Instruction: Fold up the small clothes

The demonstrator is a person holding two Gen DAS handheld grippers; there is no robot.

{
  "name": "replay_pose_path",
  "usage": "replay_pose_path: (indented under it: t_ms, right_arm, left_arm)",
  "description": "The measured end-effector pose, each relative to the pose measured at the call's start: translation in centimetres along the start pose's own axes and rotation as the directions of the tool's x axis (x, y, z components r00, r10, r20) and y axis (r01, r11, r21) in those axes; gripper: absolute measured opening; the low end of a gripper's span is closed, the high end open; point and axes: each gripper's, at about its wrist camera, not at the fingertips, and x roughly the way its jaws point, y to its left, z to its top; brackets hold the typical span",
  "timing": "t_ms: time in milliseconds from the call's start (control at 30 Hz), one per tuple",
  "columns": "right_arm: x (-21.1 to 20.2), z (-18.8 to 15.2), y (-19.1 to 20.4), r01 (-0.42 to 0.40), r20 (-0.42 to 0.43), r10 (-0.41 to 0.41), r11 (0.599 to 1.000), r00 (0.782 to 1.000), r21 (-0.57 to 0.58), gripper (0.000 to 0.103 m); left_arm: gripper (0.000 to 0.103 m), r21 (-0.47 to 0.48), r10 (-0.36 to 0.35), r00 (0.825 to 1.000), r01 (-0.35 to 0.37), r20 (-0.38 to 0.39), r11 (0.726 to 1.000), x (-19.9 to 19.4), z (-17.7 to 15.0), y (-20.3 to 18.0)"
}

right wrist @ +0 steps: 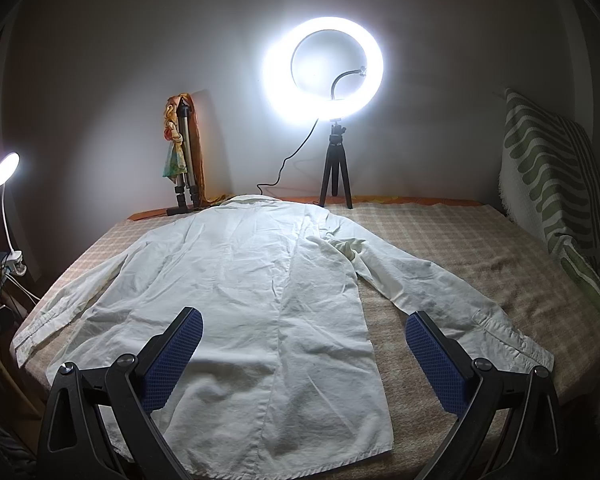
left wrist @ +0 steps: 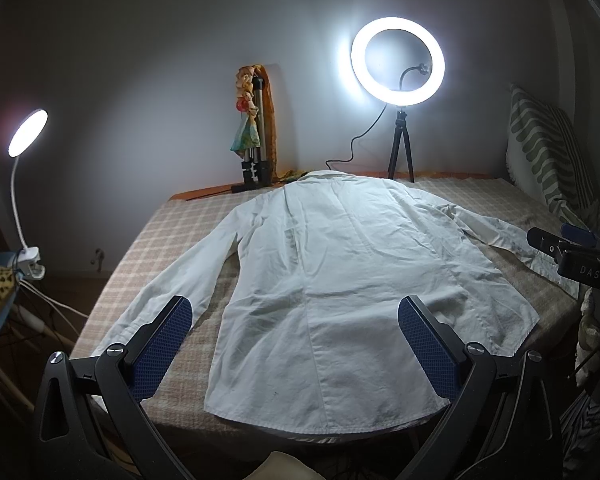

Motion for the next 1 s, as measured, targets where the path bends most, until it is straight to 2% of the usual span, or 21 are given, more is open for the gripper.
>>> replay_pose_path:
  t_ms: [1000]
  right_arm:
    - [0.07, -0.06, 0.47, -0.004, -0.001, 0.004, 1.000, 1.000, 0.001, 0.103]
  left_arm:
    - [0.103, 0.000, 0.014, 1.000, -0.014, 0.003, 1.000, 0.17, -0.08, 0.35]
